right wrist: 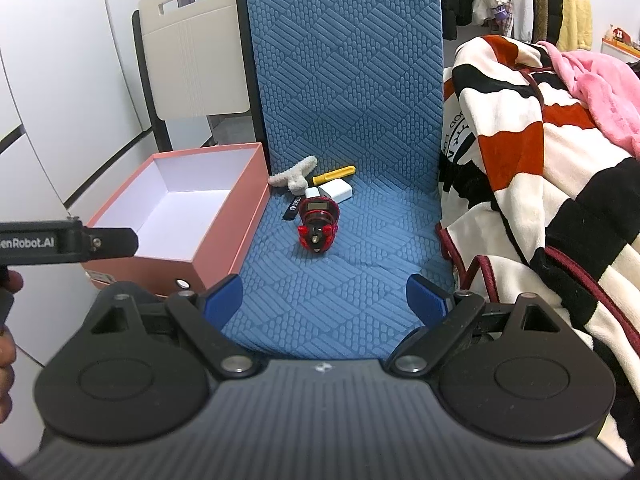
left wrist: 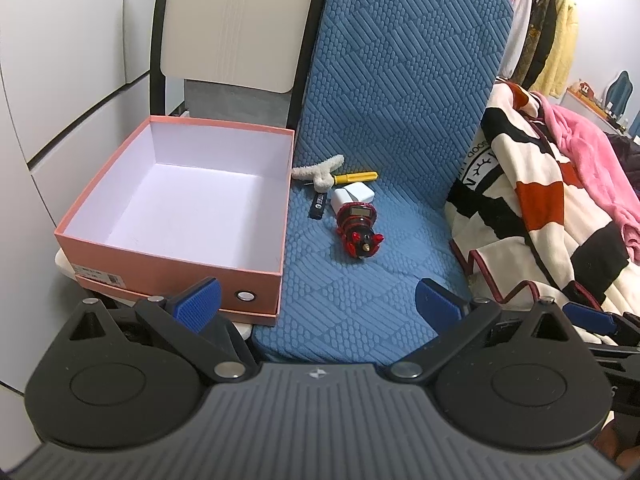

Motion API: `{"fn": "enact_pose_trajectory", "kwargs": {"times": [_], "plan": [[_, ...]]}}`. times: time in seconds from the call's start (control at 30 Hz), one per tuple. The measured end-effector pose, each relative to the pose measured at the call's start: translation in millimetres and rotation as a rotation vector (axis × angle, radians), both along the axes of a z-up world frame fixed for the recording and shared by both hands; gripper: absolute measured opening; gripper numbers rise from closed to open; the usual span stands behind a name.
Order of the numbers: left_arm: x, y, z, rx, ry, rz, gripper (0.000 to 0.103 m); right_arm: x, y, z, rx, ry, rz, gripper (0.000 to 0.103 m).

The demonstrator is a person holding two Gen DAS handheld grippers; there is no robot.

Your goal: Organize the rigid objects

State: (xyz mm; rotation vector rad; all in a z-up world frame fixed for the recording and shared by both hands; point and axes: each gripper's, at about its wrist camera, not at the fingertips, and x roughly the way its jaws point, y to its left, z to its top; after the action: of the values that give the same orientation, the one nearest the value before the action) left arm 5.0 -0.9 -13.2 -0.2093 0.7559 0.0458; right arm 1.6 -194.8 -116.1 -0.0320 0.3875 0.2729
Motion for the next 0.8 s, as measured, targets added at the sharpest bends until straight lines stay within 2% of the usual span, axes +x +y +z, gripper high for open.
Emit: {"fn": "enact_pose_trajectory", "kwargs": {"times": [0.4,0.8], "plan": [[-1,-3,-4,0.003,0.01,0.001,0.103,-2,-2,-2,0.001,0.002,0.004,0.09],[10,-11,-18,-0.008,0.054,0.01,0.103,4,-12,-11,0.0,0.014,0.008,0.09]]}}
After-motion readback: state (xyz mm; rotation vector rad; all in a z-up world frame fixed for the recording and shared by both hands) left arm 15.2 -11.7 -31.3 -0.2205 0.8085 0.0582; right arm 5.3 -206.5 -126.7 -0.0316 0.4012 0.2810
